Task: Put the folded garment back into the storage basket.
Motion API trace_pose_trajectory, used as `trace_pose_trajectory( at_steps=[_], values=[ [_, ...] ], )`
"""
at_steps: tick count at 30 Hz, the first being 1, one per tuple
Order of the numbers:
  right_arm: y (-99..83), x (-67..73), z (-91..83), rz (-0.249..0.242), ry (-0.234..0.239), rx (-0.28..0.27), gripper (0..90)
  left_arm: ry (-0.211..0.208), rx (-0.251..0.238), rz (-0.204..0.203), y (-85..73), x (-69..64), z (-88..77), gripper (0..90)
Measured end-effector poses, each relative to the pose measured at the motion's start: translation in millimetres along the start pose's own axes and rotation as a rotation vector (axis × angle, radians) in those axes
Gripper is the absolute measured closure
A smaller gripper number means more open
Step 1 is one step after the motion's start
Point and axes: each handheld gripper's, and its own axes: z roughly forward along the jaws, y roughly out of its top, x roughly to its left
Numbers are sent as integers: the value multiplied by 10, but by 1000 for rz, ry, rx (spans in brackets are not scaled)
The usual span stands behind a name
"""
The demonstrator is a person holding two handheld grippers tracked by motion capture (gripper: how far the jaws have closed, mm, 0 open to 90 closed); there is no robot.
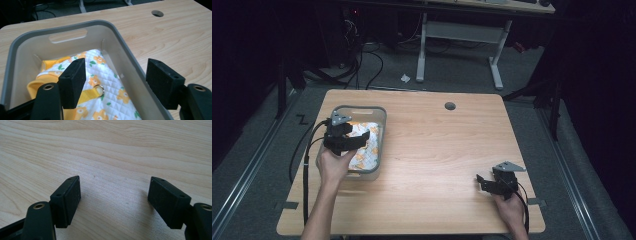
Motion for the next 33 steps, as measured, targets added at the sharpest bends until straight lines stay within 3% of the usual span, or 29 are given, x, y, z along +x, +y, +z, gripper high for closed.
trace_pose_trajectory(
  at_steps=[14, 33],
  values=[
    [0, 0, 0, 0, 0, 0, 268, -59, -22, 32, -57, -308, -5, 330],
    [0, 0, 0, 1, 0, 0, 268, -102, -26, 42, -130, -539, 82, 332]
  ],
)
